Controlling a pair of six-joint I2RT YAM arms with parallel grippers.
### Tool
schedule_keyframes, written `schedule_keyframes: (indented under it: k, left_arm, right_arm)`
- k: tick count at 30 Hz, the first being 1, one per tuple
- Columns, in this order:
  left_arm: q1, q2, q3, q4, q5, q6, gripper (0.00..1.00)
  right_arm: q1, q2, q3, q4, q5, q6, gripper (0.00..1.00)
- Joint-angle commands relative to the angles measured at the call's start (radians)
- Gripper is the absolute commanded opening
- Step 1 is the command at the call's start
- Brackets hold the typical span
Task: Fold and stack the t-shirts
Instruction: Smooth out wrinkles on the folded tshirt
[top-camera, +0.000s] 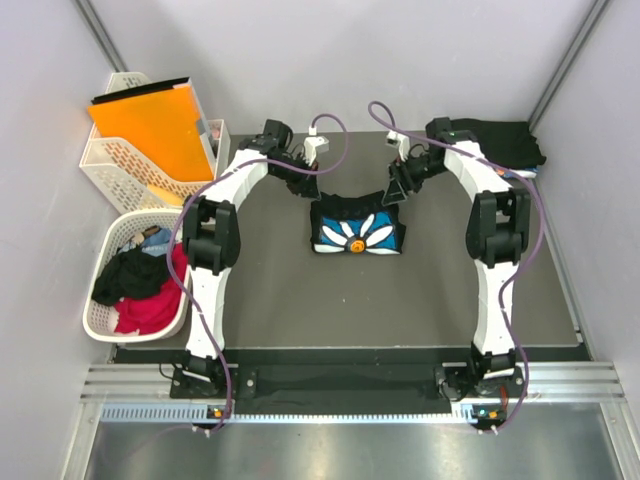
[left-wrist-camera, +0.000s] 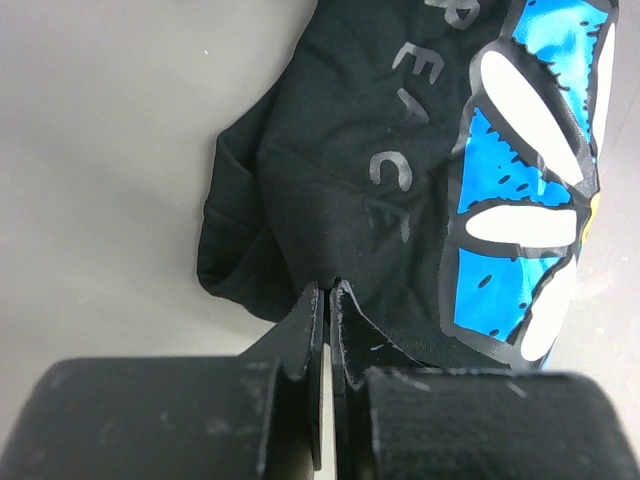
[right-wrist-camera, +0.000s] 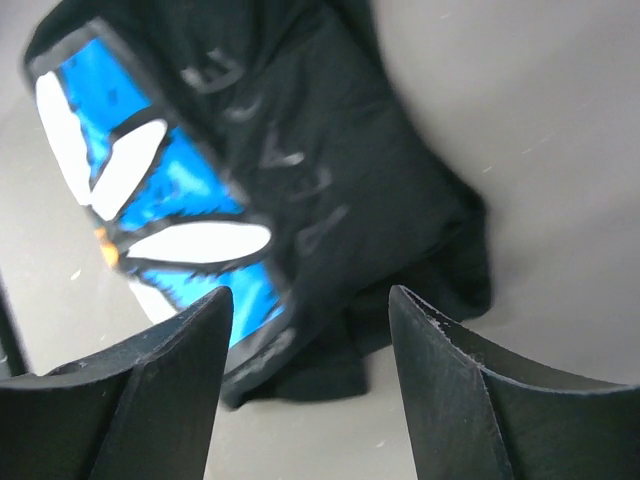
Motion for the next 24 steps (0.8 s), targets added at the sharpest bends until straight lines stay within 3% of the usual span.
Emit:
schedule_keyframes:
  k: [1,10,13,14,17,24]
  left_arm:
    - [0.004,-0.026,0.022,0.003,0.042,0.015,0.00]
    - [0.002,-0.047,0.008,-0.005,0.066,0.021,0.00]
    - [0.002,-0.049,0.003,-0.010,0.068,0.029,0.00]
    - [0.002,-0.047,0.003,-0.011,0.068,0.031,0.00]
    - [0.002,-0.046,0.008,-0.010,0.071,0.032,0.00]
    - [0.002,-0.044,0.014,-0.002,0.079,0.035,0.00]
  right_arm:
    - [-0.006,0.060,0.081,0.076,-0.036,0.058,0.64]
    - [-0.009,0.141,0.144,0.129,-0.002,0.125,0.59]
    - [-0.004,0.140,0.142,0.136,0.004,0.131,0.36]
    - [-0.003,0.140,0.139,0.141,0.006,0.134,0.20]
    - [-0.004,0.124,0.130,0.146,0.021,0.132,0.01]
    - [-0.006,0.046,0.061,0.162,0.075,0.119,0.00]
